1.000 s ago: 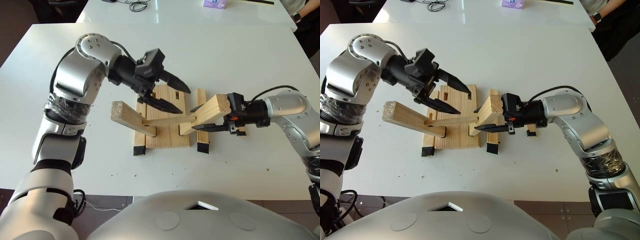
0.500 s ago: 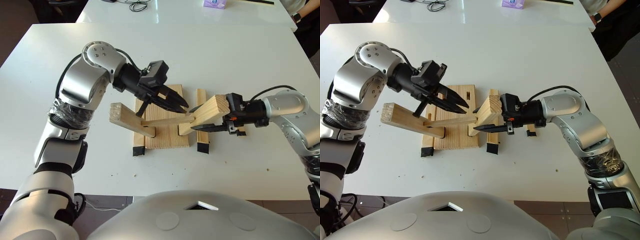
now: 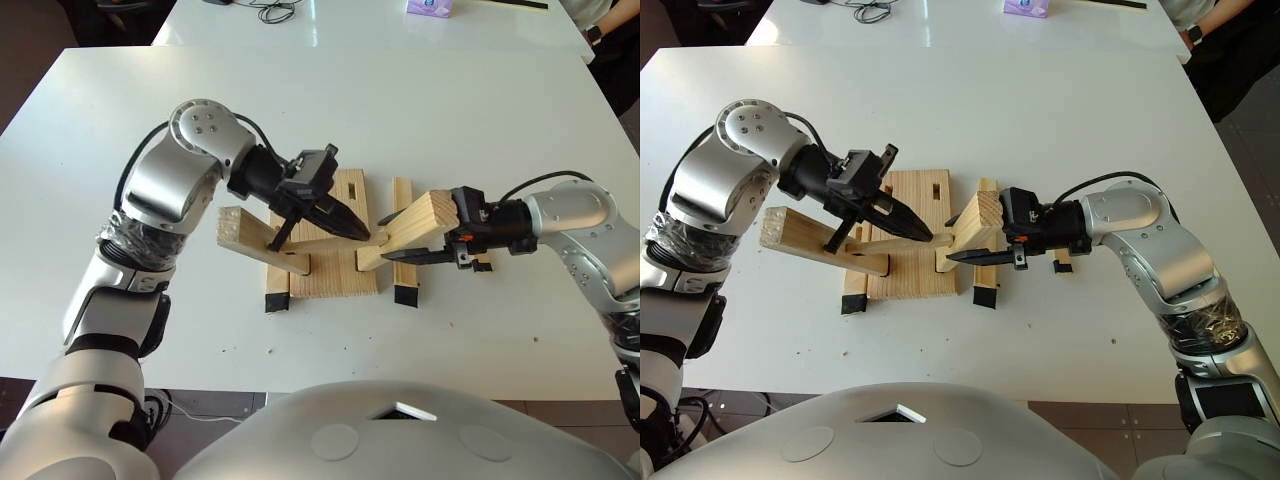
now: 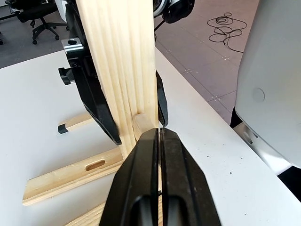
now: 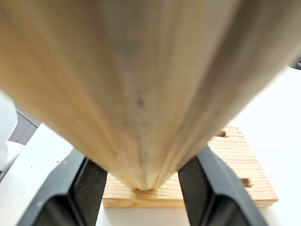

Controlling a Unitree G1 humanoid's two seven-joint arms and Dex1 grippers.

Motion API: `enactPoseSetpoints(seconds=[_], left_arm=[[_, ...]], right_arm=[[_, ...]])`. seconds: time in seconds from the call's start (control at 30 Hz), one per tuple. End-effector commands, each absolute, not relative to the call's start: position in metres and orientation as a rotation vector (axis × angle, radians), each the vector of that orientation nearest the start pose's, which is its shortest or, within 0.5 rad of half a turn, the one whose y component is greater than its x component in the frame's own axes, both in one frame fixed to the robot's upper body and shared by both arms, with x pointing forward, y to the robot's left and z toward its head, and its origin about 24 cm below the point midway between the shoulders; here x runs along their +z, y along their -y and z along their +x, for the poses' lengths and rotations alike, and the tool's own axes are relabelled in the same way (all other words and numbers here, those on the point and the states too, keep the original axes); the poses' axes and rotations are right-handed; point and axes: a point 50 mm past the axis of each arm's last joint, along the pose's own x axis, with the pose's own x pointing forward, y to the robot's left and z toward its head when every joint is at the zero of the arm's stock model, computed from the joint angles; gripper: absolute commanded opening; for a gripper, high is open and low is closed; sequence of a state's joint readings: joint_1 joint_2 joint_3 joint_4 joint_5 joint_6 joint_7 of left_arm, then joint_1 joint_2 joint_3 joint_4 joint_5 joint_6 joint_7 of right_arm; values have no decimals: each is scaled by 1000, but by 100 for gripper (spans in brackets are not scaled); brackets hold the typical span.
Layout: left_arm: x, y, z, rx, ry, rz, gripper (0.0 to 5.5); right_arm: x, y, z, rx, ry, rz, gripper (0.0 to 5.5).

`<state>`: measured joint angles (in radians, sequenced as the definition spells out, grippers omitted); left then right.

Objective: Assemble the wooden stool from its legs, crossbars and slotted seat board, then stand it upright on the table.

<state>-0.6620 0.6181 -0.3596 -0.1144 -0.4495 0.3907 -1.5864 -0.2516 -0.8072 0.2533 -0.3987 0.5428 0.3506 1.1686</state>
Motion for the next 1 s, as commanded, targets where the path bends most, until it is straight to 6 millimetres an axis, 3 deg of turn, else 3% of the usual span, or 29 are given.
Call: enactPoseSetpoints(seconds=[0.03, 1.0], left_arm=[[168, -110, 262, -1977, -178, 491, 9], [110, -112, 264, -1848, -396, 350, 0]], right_arm=[[120, 144, 215, 1593, -277, -353, 204], [126, 138, 215, 1653, -308, -386, 204]])
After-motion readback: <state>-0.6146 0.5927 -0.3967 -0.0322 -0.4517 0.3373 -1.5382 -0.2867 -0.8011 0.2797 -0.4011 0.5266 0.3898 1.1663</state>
